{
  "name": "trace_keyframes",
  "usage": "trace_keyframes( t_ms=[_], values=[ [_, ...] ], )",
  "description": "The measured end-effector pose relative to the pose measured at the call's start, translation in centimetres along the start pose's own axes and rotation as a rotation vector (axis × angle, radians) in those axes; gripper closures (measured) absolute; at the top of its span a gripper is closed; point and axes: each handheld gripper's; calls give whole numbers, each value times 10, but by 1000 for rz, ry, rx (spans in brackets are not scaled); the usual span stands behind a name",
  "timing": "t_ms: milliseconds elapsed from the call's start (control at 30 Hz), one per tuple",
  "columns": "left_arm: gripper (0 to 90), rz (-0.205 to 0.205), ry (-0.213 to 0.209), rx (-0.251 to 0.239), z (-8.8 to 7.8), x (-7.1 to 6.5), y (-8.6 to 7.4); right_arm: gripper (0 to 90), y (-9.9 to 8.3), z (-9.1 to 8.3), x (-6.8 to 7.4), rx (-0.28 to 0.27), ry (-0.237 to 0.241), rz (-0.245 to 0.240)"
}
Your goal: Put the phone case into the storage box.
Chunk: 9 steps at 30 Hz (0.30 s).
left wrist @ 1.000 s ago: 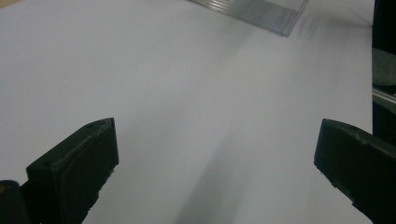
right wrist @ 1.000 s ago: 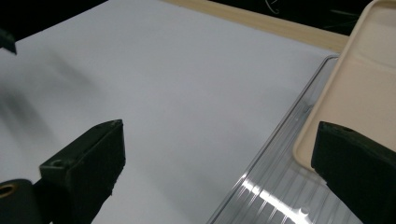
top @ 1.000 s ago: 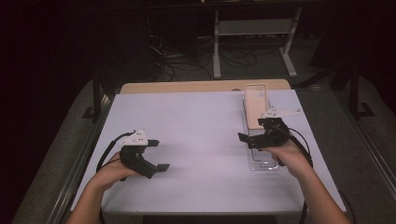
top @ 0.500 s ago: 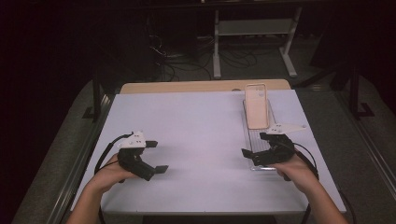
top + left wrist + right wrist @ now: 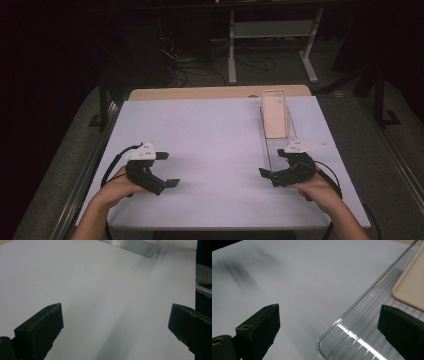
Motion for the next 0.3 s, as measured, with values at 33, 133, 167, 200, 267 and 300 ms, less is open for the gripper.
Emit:
trace_keyframes(
  t_ms=[33,133,167,200,267,300],
  values=[
    [0,-8,-2,-2,0,-1,0,39,0,0,0,0,0,0],
    [0,-8,-3,-4,-1,0,0,39,0,0,1,2,0,-1],
    [0,-9,-4,-5,-1,-1,0,39,0,0,1,3,0,-2],
    [0,-8,-3,-5,-1,0,0,39,0,0,1,3,0,-2],
    [0,-7,-3,-7,0,0,0,39,0,0,1,2,2,-1],
    [0,-7,-4,-6,0,0,0,39,0,0,0,1,2,-3]
  ],
)
Point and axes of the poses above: each handheld gripper's, and its own axes: z roughly forward along the jaws, y roughly out of its top, x roughly to its left, and after that the axes turned 11 degrees about -z, right-handed
